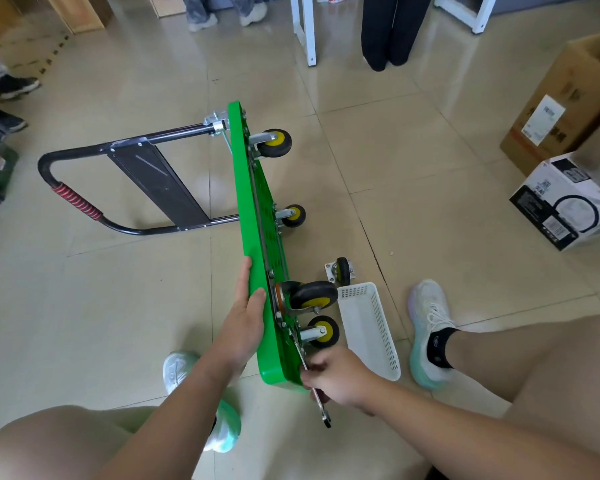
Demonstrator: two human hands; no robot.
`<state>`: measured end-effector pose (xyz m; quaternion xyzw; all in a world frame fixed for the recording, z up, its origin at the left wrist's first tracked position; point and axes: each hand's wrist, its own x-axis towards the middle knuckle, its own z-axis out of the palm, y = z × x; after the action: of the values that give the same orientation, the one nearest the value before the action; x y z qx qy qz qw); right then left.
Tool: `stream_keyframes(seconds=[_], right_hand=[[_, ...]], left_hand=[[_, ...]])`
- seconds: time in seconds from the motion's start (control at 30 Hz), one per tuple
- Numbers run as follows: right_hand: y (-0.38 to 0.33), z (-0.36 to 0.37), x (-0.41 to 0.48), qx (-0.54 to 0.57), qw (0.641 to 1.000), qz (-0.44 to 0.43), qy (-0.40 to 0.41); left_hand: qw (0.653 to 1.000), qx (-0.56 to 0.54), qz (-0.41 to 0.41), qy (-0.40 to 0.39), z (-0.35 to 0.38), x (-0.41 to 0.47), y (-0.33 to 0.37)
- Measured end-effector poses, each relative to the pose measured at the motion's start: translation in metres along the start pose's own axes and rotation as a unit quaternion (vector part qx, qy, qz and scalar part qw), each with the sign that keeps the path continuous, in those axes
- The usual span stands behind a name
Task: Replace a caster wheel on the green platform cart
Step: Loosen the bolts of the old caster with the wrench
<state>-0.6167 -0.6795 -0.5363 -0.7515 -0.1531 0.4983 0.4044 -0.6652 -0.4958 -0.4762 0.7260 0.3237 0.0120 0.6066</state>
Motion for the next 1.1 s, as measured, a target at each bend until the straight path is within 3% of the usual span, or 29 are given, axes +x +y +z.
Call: stream_keyframes(seconds=[0.37,0.77,1.1], right_hand=[[-0.010,0.007,0.005,0.064,0.997,0.039,-0.012],[0.000,0.008,0.011,0.122,0.992,0.009,-0.006],[0.014,0.007,0.042,0.013,0.999,-0.011,0.027]], left_hand=[[1.000,-0.011,-0.007,-0.008,-0.001,0.003,-0.002],[1.000,-0.016,-0.006,-0.008,-0.001,0.002,-0.002],[1.000,-0.022,-0.011,-0.008,-0.002,0.003,-0.005]])
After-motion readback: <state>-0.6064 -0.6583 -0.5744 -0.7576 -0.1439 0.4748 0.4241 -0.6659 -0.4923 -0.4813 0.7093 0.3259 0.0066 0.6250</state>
